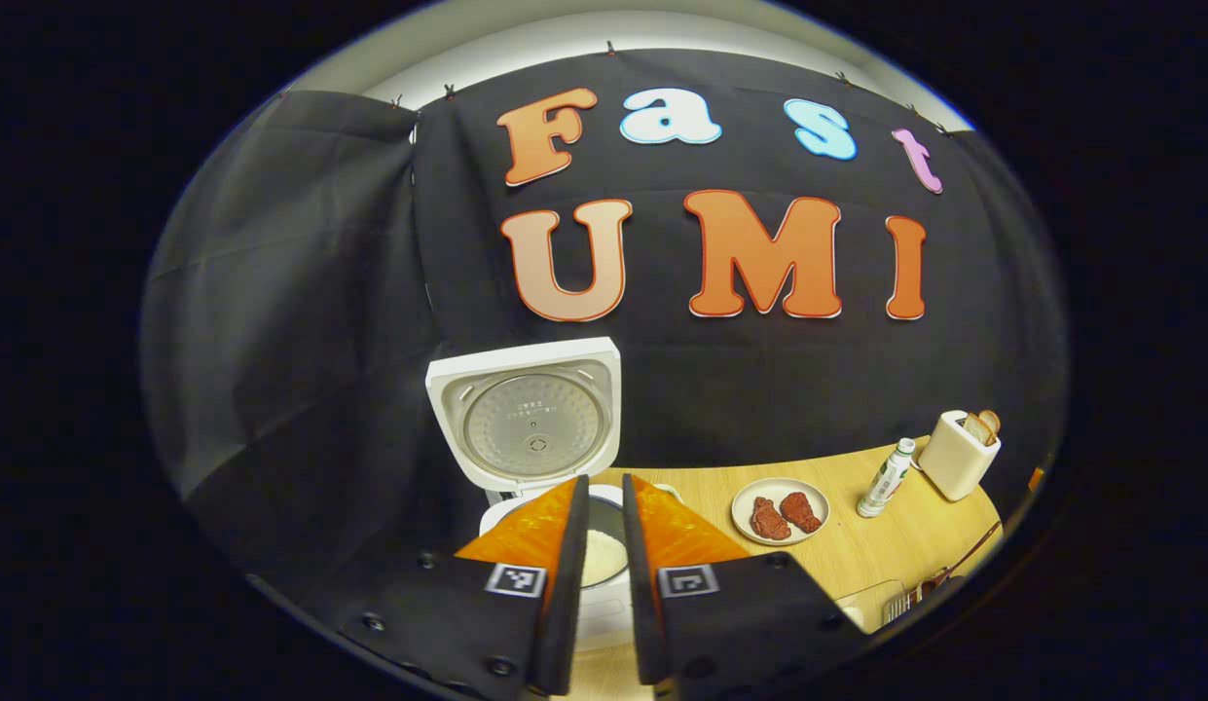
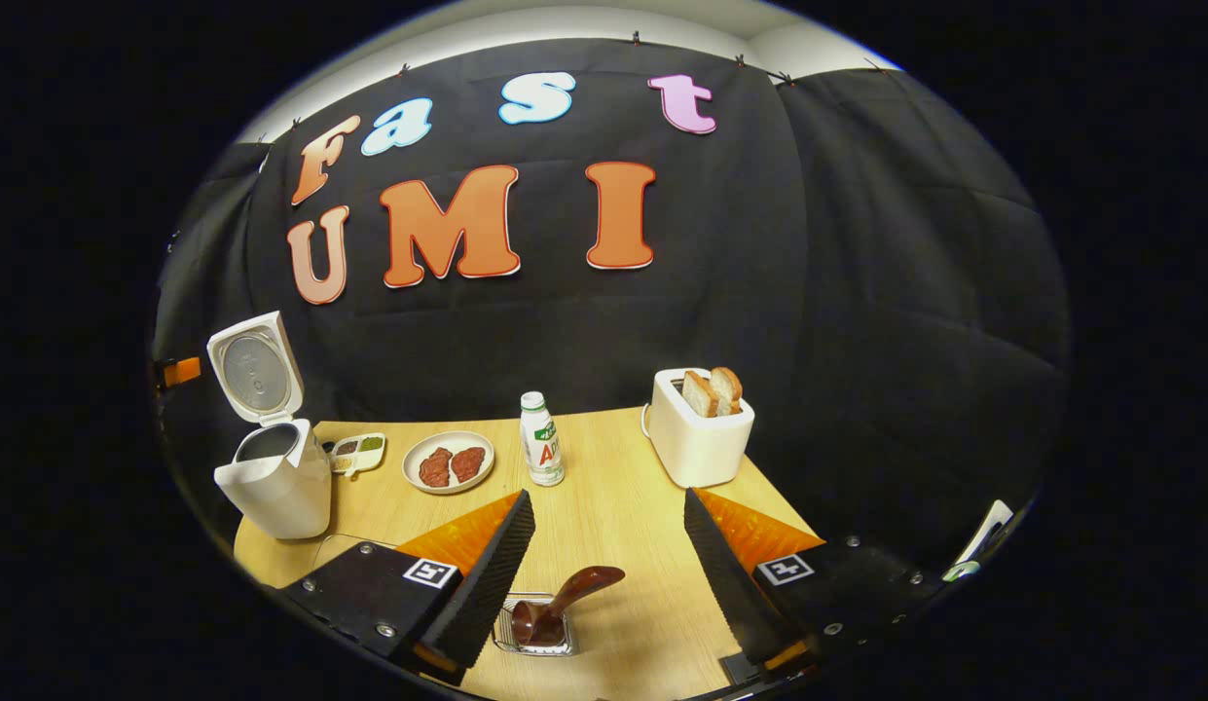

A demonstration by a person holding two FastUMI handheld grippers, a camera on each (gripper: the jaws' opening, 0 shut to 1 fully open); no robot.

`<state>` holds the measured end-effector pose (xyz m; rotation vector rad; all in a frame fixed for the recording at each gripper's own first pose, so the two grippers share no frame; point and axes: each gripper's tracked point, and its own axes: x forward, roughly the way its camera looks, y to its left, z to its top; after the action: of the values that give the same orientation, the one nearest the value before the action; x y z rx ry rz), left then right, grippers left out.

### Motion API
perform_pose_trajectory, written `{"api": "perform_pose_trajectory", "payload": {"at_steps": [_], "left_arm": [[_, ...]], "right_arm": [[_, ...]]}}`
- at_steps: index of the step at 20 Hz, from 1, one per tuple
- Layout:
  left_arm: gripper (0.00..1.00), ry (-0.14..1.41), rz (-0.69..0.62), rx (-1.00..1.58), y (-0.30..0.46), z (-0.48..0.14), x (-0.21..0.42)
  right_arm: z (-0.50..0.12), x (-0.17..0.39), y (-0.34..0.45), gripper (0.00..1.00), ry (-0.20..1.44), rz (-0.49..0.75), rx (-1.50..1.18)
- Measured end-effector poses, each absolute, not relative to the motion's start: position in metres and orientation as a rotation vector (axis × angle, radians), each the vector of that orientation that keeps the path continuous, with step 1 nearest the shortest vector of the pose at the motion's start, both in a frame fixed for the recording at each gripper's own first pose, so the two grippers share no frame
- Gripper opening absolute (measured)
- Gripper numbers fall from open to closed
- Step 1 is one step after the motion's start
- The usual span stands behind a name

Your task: Close the left gripper, press the button to open the rice cooker; take a wooden spoon from the chopstick holder with the right hand, scoop a spoonful of rice and pour it into the rice cooker, then put the wooden spoon back into the chopstick holder.

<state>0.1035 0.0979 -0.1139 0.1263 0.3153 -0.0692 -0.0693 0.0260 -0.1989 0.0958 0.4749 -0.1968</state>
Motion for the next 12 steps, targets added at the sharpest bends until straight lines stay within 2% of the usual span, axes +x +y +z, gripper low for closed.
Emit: {"api": "perform_pose_trajectory", "payload": {"at_steps": [4, 7, 9, 10, 12], "left_arm": [[0.73, 0.25, -0.086, 0.113, 0.079, -0.097, 0.092], [0.8, 0.194, -0.085, 0.1, 0.075, -0.079, 0.077], [0.8, 0.175, -0.088, 0.109, 0.069, -0.073, 0.069], [0.87, 0.172, -0.084, 0.12, 0.068, -0.074, 0.067], [0.92, 0.171, -0.078, 0.137, 0.064, -0.072, 0.059]], "right_arm": [[-0.238, -0.069, 0.03, 0.96, 0.552, -0.163, 0.141], [-0.263, -0.067, 0.034, 0.96, 0.6, -0.139, 0.229], [-0.287, -0.068, 0.036, 0.96, 0.64, -0.129, 0.253], [-0.297, -0.07, 0.038, 0.95, 0.66, -0.119, 0.266], [-0.31, -0.069, 0.044, 0.94, 0.687, -0.096, 0.316]]}}
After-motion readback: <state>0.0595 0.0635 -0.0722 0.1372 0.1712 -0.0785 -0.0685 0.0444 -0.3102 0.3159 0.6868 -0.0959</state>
